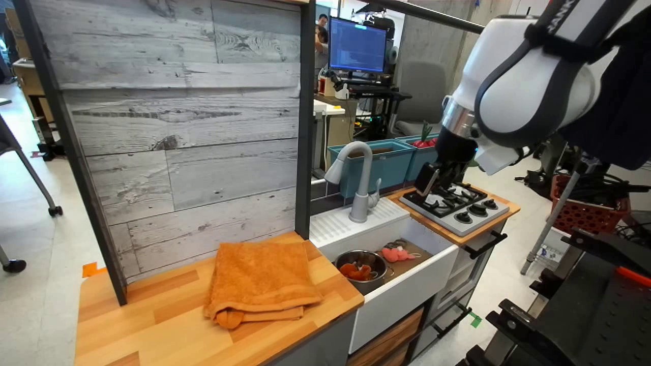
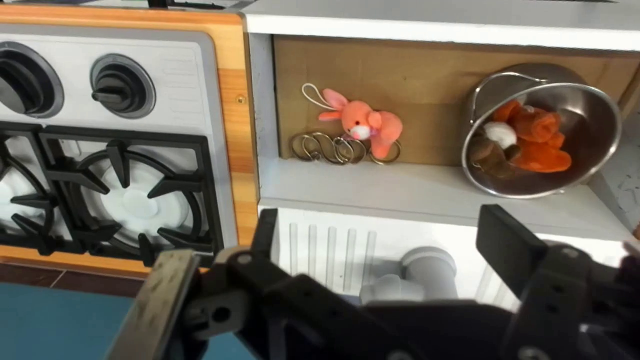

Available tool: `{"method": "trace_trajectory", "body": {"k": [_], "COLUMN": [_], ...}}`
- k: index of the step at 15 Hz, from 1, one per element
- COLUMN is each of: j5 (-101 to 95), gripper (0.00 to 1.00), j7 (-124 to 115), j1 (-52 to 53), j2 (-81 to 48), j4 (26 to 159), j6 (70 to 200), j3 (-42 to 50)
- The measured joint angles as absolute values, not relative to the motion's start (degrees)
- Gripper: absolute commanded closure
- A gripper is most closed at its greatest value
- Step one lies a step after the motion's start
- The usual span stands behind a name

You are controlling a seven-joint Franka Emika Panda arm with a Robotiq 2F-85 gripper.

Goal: Wipe the left side of the counter with the orange towel, place the plush toys on the stove inside the silver pot in the sink

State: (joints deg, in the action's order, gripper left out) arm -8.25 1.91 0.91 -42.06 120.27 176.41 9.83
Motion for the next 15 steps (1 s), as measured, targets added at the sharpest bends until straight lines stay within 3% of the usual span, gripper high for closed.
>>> {"method": "trace_trajectory", "body": {"k": [4, 10, 12, 15], "j5": [-6.5, -6.1, -6.1, -6.1], "gripper": [0.0, 0.0, 0.28, 0.51], "j7": [-5.6, -8.0, -8.0, -7.8], "j1": [8.0, 6.0, 4.5, 1.9], "j2": [-54.4, -70.5, -74.1, -78.1], "j4": [107.3, 90.7, 86.7, 81.9], "j6": [168.8, 165.4, 166.0, 166.9], "j3": [14.0, 11.8, 11.7, 11.5]}}
